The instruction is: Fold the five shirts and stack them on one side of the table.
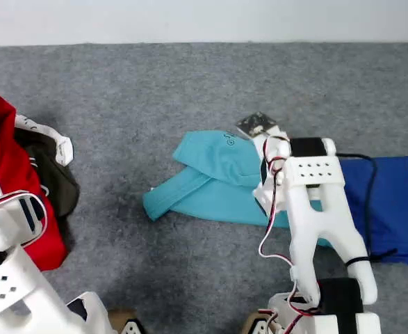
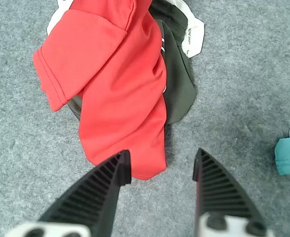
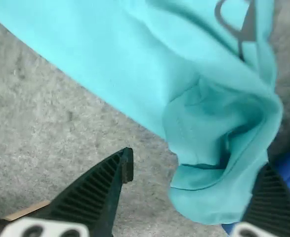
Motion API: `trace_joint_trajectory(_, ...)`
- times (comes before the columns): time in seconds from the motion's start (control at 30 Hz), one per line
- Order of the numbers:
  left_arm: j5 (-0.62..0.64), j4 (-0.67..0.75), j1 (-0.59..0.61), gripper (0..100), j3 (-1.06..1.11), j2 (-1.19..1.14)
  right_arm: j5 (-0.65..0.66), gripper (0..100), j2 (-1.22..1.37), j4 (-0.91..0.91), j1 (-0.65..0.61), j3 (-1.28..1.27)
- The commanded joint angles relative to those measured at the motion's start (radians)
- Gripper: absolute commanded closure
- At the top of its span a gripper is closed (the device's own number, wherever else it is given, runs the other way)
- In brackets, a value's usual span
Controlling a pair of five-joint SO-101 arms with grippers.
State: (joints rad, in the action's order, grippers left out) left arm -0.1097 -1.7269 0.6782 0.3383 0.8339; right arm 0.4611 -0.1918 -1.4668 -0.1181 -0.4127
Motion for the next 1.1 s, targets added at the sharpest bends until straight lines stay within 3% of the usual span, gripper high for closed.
trace_joint_trajectory(0.0,-0.011,-0.006,0.002,79,-0.002,0.012,-0.015,75.1,-0.001,0.018,-0.008,0.002)
trace_joint_trajectory(0.37,-0.011,-0.006,0.005,79,-0.002,0.012,-0.009,78.8,-0.001,0.213,0.093,-0.150)
trace_joint_trajectory(0.87,-0.011,-0.006,0.005,79,-0.002,0.012,-0.008,79.1,0.001,0.561,0.096,-0.299)
trace_joint_trajectory(1.07,-0.011,-0.008,0.005,79,-0.002,0.012,-0.011,97.2,0.013,0.602,0.108,-0.299)
